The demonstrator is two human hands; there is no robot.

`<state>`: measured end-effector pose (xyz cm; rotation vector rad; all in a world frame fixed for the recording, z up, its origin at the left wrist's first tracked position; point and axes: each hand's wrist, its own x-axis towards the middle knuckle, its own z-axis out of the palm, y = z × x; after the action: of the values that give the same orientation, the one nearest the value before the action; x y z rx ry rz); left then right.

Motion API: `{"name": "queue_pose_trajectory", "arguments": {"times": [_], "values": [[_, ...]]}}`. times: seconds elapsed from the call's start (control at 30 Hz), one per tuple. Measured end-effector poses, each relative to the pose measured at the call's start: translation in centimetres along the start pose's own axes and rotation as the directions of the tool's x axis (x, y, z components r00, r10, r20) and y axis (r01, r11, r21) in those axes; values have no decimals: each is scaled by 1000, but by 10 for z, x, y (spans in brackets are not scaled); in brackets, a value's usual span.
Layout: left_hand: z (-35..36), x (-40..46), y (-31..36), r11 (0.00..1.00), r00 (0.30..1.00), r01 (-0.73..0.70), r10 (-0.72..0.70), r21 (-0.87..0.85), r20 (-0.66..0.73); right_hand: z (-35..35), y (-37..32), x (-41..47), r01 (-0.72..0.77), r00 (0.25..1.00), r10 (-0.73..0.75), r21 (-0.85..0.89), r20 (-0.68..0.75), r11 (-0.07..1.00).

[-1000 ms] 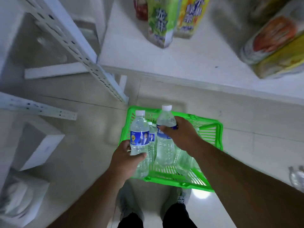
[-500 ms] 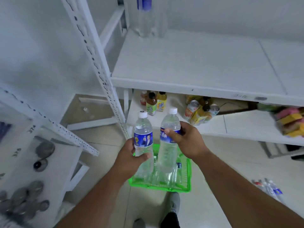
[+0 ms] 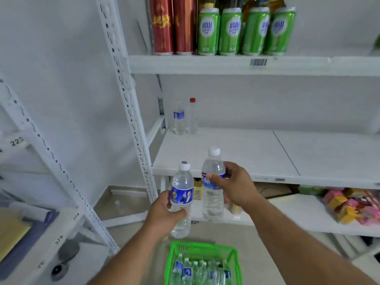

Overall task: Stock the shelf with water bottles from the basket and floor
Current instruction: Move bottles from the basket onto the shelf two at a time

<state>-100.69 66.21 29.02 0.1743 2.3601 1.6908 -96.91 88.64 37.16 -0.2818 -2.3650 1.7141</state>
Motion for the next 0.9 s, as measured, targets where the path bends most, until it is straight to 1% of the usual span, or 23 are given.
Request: {"name": "queue_pose_trajectory", "arguments": {"times": [0.17, 0.3, 0.47, 0.6, 0.73, 0.9], "values": [[21, 12, 29, 1000, 998, -21, 20, -11, -60, -29, -14, 14, 60, 996, -63, 47, 61, 997], [37, 27, 43, 999, 996, -49, 47, -21, -79, -47, -14, 35, 71, 993, -71, 2, 94, 997], [45, 46, 52, 999, 993, -38, 36, -17, -109, -56, -14, 66, 70, 991, -65, -33, 116, 997], [43, 69, 60, 999, 992, -24, 21, -21, -124, -53, -12, 100, 68, 990, -62, -38, 130, 997], [37, 100, 65, 1000, 993, -12, 13, 7, -118, -40, -7, 139, 33, 994, -24, -86, 108, 996], [22, 151, 64, 999, 995, -32, 36, 34, -96, -20, -4, 186, 11, 997, -3, -122, 73, 992]]}}
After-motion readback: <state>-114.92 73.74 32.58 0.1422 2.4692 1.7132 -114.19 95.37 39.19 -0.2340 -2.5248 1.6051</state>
